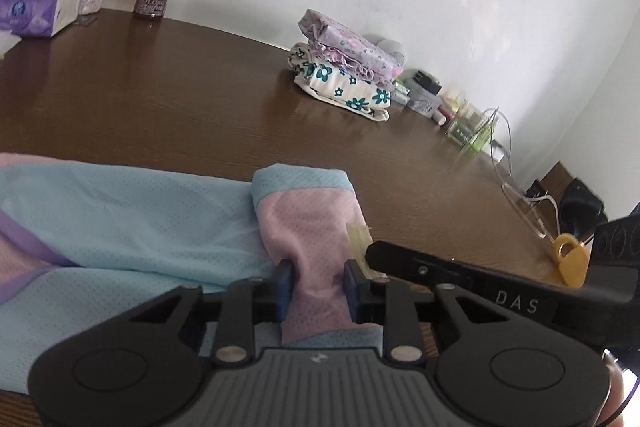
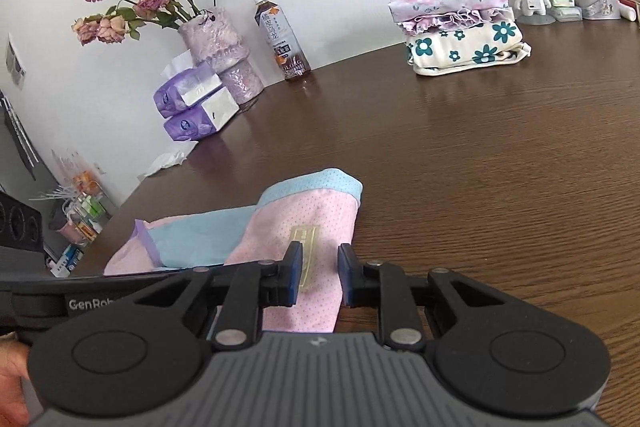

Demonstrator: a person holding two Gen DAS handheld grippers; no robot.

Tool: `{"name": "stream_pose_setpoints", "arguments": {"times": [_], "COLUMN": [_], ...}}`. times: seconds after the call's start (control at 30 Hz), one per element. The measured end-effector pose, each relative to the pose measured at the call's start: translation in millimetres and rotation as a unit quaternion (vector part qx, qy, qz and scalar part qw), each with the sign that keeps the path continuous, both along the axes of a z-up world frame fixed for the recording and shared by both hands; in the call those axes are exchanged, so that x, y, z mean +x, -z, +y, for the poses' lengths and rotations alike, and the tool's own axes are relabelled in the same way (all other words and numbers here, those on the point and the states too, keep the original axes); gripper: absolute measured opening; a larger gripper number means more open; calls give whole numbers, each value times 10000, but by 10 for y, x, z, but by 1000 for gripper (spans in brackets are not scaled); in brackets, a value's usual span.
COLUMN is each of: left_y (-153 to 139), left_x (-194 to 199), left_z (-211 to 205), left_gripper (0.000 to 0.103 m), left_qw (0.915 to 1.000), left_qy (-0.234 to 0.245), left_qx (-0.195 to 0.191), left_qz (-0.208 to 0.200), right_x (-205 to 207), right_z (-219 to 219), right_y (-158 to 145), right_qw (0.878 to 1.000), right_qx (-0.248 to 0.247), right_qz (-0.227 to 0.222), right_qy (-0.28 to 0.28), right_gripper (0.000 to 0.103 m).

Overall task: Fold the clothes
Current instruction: 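Open the right tool and release the rolled pink end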

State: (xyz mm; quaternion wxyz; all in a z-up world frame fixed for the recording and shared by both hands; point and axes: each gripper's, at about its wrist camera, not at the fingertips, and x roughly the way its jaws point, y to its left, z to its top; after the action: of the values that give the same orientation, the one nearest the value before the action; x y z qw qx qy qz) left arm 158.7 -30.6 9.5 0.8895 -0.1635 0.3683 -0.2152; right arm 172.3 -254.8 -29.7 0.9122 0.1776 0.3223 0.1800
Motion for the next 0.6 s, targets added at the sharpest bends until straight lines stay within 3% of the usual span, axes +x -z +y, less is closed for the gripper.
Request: {"name": "stream_pose_setpoints", "arguments": {"times": [0.03, 0.1, 0.2, 0.27, 0.37, 0.43, 0.5, 0.6], "left_y": [-2, -11, -36, -18, 19, 12, -19, -64], "left_x": [6, 28, 83, 128, 186, 205, 243, 332], "left_z": [28, 80, 107, 92, 62, 52, 58, 52], "left_gripper": [29, 45, 46, 42, 20, 21, 42, 50], "left_qw": [10000, 9997, 9994, 9995, 9998, 9997, 9995, 9991], "left_qy": [-49, -144, -281, -253, -147, -140, -244, -379], "left_qx": [-67, -207, -173, -152, -154, -185, -205, -213], "left_qz": [12, 0, -97, -66, 30, 63, 48, -13], "right_x": [1, 16, 76, 135, 190, 194, 229, 340], "right_z": [-22, -66, -104, -98, -68, -81, -115, -137], "right_y": [-6, -21, -33, -13, 30, 23, 5, -11], "right_qw": [10000, 9998, 9997, 9997, 9996, 9994, 9989, 9984], "right_qx": [86, 196, 248, 221, 244, 326, 449, 501], "right_qz": [-5, -25, -40, 26, 160, 130, 117, 137], "right_qy": [1, 38, 65, 54, 3, 17, 84, 218], "right_gripper": [21, 21, 21, 21, 20, 21, 22, 23]}}
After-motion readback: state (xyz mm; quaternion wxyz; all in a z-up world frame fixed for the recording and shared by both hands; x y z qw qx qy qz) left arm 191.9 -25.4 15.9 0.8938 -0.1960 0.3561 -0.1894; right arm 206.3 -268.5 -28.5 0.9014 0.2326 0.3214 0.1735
